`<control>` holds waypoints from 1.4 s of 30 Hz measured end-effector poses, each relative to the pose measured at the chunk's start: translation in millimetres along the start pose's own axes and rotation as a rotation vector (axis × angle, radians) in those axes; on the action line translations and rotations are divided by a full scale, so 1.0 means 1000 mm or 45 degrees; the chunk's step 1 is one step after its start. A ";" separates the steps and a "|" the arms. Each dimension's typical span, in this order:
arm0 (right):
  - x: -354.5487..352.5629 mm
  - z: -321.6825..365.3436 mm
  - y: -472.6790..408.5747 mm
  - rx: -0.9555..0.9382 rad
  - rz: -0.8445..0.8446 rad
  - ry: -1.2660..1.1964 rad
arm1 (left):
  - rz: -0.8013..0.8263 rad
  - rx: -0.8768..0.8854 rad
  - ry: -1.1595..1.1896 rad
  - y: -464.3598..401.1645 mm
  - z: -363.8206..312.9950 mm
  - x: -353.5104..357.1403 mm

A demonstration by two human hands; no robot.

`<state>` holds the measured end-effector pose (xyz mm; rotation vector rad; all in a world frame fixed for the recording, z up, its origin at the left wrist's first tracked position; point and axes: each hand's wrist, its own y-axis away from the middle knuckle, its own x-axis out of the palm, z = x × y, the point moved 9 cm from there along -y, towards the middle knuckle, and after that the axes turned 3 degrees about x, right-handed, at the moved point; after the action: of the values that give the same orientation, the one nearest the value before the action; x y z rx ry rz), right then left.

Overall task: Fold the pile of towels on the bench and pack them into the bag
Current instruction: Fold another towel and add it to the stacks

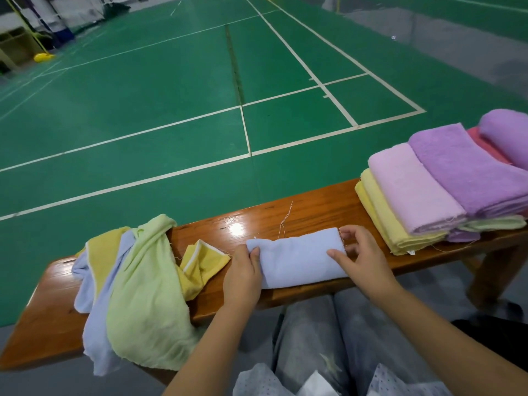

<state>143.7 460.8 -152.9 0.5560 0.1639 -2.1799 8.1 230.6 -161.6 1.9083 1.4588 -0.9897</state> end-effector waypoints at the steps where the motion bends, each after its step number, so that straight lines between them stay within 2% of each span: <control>1: 0.003 -0.004 -0.003 0.026 0.002 0.054 | 0.032 -0.028 -0.054 -0.003 0.002 0.004; 6: 0.013 -0.010 -0.009 0.127 0.009 0.246 | 0.156 -0.164 -0.193 -0.016 0.008 0.015; 10: 0.012 -0.017 -0.007 0.245 0.045 0.246 | 0.162 -0.158 -0.193 -0.016 0.004 0.009; 12: 0.014 -0.022 0.000 0.300 0.094 0.204 | 0.107 -0.170 -0.093 -0.015 0.005 0.001; 14: 0.022 -0.029 0.013 0.368 0.149 0.148 | -0.037 -0.192 0.086 -0.011 0.010 -0.013; 17: 0.042 -0.044 0.041 0.481 0.206 -0.090 | -0.323 -0.259 0.170 0.017 0.024 -0.038; 19: 0.058 -0.046 0.057 0.507 0.304 -0.248 | -0.371 -0.253 0.230 0.042 0.026 -0.042; 20: 0.064 -0.046 0.061 0.497 0.350 -0.273 | -0.328 -0.252 0.281 0.052 0.027 -0.038; 22: 0.066 -0.047 0.060 0.473 0.375 -0.264 | -0.107 -0.310 0.314 0.067 0.030 -0.020; 24: 0.066 -0.046 0.056 0.475 0.377 -0.235 | 0.141 -0.362 0.218 0.077 0.036 0.004; 26: 0.066 -0.044 0.054 0.495 0.383 -0.220 | 0.286 -0.464 0.308 0.086 0.039 0.021; 30: 0.066 -0.040 0.064 0.511 0.429 -0.165 | 0.358 -0.803 1.079 0.105 0.027 0.041; 32: 0.070 -0.038 0.070 0.495 0.492 -0.133 | 0.447 -0.881 1.281 0.111 0.017 0.048; 39: 0.064 -0.038 0.078 0.492 0.666 -0.011 | 0.525 -0.915 1.365 0.112 0.004 0.054; 42: 0.048 -0.052 0.076 0.678 0.634 -0.064 | 0.569 -0.830 1.421 0.111 -0.008 0.054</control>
<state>194.5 395.1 -214.8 0.7412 -0.5444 -1.7324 124.6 237.5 -202.4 2.1279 1.4455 0.8270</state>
